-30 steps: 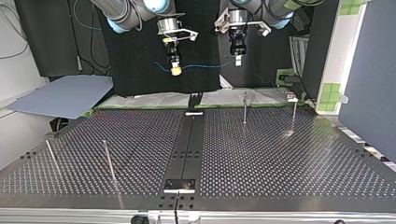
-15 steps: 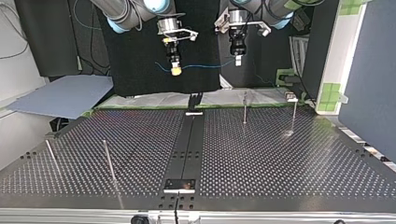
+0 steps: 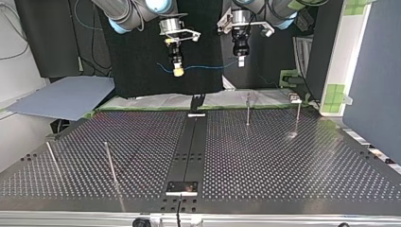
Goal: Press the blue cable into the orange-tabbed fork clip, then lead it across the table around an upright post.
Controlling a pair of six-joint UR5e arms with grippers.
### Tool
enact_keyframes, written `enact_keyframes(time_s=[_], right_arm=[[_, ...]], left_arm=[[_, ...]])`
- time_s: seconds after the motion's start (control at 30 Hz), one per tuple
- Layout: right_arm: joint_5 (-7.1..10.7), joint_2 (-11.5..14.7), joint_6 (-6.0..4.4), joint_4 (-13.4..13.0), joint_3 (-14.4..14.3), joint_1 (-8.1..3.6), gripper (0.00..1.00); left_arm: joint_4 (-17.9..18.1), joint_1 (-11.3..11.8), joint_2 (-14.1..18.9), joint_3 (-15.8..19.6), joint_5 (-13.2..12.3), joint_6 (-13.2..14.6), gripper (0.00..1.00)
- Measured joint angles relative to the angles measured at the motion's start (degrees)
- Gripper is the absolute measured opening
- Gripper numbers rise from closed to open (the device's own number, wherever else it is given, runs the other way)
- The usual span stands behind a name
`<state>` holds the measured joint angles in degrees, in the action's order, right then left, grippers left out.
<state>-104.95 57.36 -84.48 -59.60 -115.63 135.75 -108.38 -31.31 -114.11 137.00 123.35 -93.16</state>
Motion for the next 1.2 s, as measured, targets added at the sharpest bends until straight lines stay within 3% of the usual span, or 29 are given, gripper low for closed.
enact_keyframes(time_s=[1.2], right_arm=[[0.0, 0.0, 0.0, 0.0, 0.0, 0.0, 0.0]], left_arm=[[0.0, 0.0, 0.0, 0.0, 0.0, 0.0, 0.0]])
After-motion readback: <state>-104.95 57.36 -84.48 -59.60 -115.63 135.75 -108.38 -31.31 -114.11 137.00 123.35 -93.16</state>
